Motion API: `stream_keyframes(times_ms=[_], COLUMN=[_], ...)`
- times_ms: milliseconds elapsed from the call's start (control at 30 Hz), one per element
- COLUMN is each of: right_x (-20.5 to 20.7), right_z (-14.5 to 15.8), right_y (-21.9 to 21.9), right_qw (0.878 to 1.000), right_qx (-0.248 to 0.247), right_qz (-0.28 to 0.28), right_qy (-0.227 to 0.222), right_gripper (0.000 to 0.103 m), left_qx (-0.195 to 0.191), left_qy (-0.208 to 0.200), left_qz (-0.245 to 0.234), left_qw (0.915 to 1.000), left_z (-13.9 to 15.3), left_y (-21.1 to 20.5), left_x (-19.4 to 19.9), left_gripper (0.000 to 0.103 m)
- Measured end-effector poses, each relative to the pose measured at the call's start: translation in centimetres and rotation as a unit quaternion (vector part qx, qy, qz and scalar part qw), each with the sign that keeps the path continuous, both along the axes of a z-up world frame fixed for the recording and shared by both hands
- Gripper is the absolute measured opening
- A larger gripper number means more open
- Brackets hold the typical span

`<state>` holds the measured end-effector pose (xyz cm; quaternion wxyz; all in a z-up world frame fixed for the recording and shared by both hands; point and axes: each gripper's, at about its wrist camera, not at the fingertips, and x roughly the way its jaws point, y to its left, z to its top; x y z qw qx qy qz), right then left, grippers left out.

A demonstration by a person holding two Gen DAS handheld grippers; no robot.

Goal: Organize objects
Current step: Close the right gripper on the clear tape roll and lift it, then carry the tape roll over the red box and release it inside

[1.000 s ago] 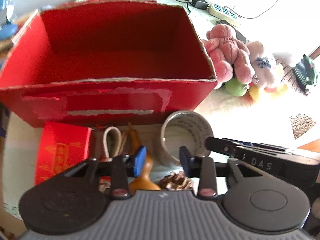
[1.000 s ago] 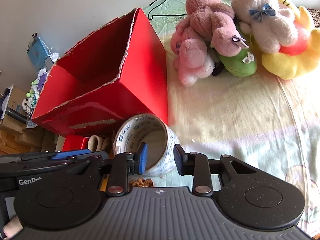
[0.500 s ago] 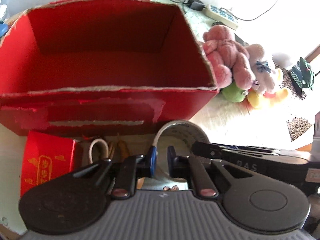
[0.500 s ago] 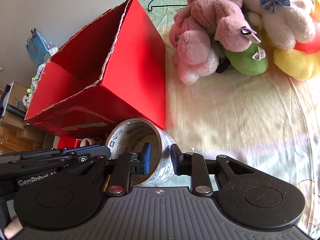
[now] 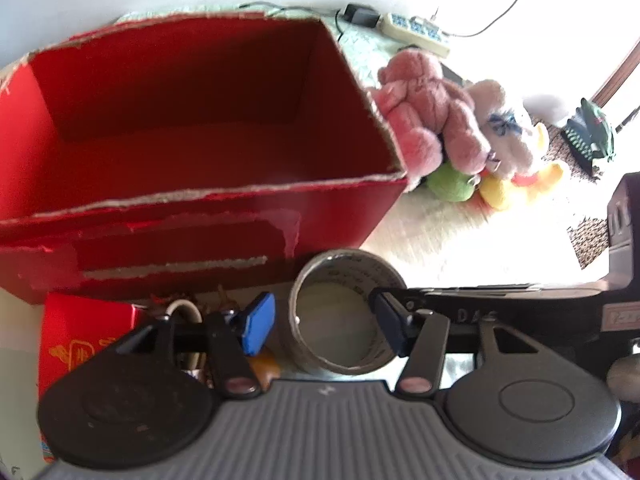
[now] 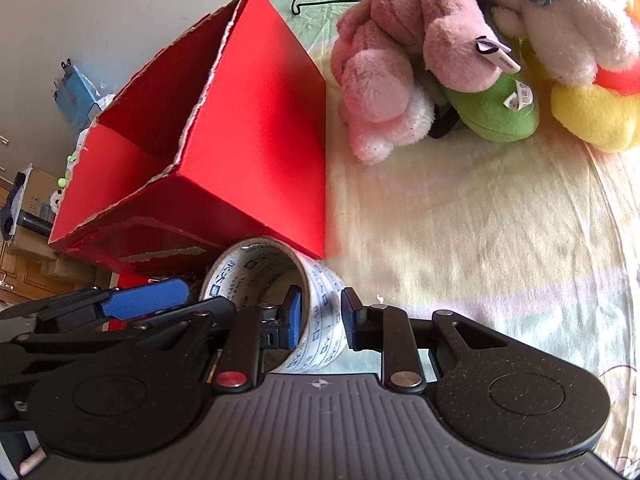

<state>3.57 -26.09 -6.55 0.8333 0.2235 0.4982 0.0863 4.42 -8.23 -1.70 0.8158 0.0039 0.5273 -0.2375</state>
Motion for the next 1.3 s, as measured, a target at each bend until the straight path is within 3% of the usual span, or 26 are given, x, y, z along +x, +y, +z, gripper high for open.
stream_keyframes(times_ms=[133,233,300,367,467,700,867,1067,1300], right_x=[0.1,0.2,0.2,0.1,0.0,-1.3,-3.0,-4.7,-1.3], right_z=[-0.3,-0.5,-0.5,-0.6,-0.6,1.6,4.2,8.3,12.8], right_y=[-0.3,-0.1,-0.1,-0.1,-0.2,-1.6,-4.1,-7.2,-5.5], right_qw=[1.000,1.000,1.000,1.000,1.000,0.999,0.999,0.994,0.982], right_qx=[0.008,0.004,-0.002,-0.006,-0.009,-0.032,-0.044,-0.042,-0.037], right_qz=[0.003,0.007,0.013,0.017,0.017,0.023,0.002,-0.036,-0.023], right_qy=[0.002,0.004,0.002,0.001,0.004,0.001,-0.025,-0.099,-0.182], right_gripper=[0.024,0.022,0.022,0.021,0.019,0.018,0.018,0.018,0.018], left_qx=[0.002,0.007,0.017,0.030,0.037,0.042,0.023,-0.009,-0.025], left_qy=[0.018,0.032,0.040,0.035,0.032,0.015,-0.027,-0.103,-0.179], left_qz=[0.009,0.010,0.011,0.015,0.018,-0.012,-0.048,-0.066,-0.041], left_qw=[0.9998,0.9994,0.9990,0.9988,0.9986,0.9989,0.9982,0.9924,0.9827], left_z=[-1.1,-2.0,-2.6,-2.7,-2.6,-1.1,1.8,6.8,11.8], left_y=[0.1,-0.1,-0.3,-0.5,-0.5,-2.2,-4.4,-6.3,-5.7], left_x=[0.6,1.1,1.3,1.3,1.3,-0.3,-1.8,-2.4,-0.6], left_gripper=[0.052,0.035,0.029,0.017,0.007,0.007,0.007,0.007,0.007])
